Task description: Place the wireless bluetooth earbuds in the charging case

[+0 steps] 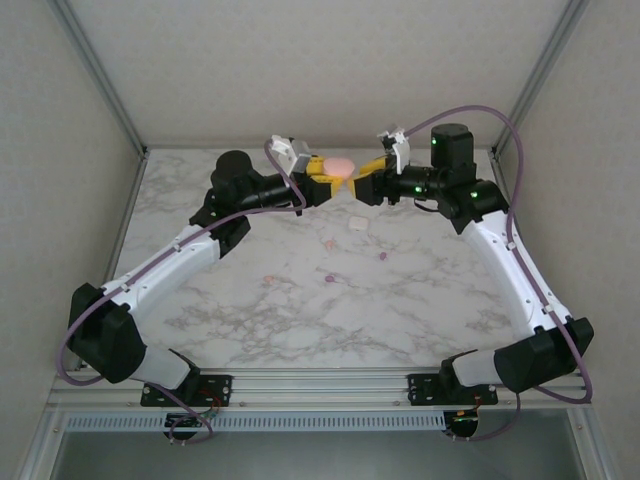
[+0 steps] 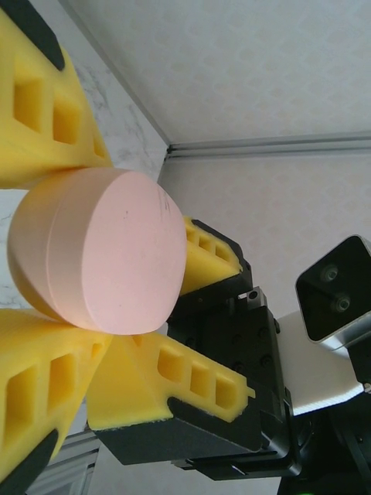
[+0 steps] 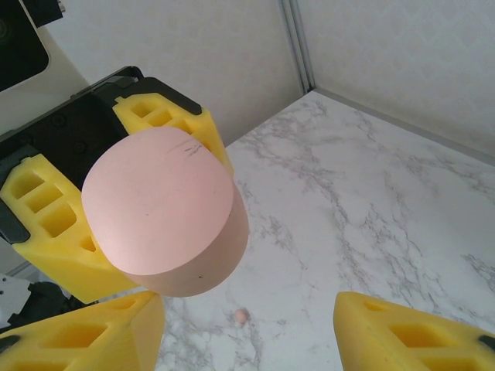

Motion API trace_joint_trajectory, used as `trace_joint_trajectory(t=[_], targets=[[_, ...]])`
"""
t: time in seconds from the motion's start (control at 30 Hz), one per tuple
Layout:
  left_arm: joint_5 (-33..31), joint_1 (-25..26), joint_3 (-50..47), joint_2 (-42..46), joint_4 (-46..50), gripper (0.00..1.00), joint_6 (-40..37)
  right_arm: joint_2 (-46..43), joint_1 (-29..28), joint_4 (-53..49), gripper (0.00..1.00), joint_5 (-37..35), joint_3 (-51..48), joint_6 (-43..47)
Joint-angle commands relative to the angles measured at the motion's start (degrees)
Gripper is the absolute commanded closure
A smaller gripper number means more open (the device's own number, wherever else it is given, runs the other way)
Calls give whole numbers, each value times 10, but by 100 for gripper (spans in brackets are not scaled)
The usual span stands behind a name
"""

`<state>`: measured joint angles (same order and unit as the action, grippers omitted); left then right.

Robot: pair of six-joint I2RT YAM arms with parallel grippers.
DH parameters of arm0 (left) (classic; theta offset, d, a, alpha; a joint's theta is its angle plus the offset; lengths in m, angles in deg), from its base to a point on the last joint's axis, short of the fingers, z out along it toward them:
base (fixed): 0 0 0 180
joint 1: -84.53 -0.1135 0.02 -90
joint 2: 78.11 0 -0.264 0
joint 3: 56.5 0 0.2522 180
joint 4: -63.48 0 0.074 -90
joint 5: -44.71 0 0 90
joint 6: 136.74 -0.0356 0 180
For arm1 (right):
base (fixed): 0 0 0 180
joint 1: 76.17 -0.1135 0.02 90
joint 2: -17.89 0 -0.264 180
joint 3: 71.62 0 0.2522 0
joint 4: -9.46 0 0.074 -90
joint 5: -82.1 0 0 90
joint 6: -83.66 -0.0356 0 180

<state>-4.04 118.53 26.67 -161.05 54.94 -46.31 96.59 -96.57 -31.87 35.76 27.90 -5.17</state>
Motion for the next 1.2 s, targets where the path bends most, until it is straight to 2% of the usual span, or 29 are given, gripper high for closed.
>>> trace_joint_trajectory(t=[0.0,0.13,0.33,0.53,0.8,0.97,1.17], targets=[[34,5,16,0,19,74,-8,12,0,26,40,4,38,-26],[31,5,15,3,33,74,-20,34,6,8,40,41,67,-42],[21,5,11,4,25,74,-17,44,7,-35,39,102,84,-10],[19,5,11,5,24,74,-17,44,8,-38,39,92,82,-20],[29,5,13,9,26,74,-16,46,10,-15,39,3,79,-50],[32,5,10,10,28,74,-15,44,15,31,39,8,75,-90],[29,5,3,15,24,74,-15,53,16,26,39,-5,85,-106]])
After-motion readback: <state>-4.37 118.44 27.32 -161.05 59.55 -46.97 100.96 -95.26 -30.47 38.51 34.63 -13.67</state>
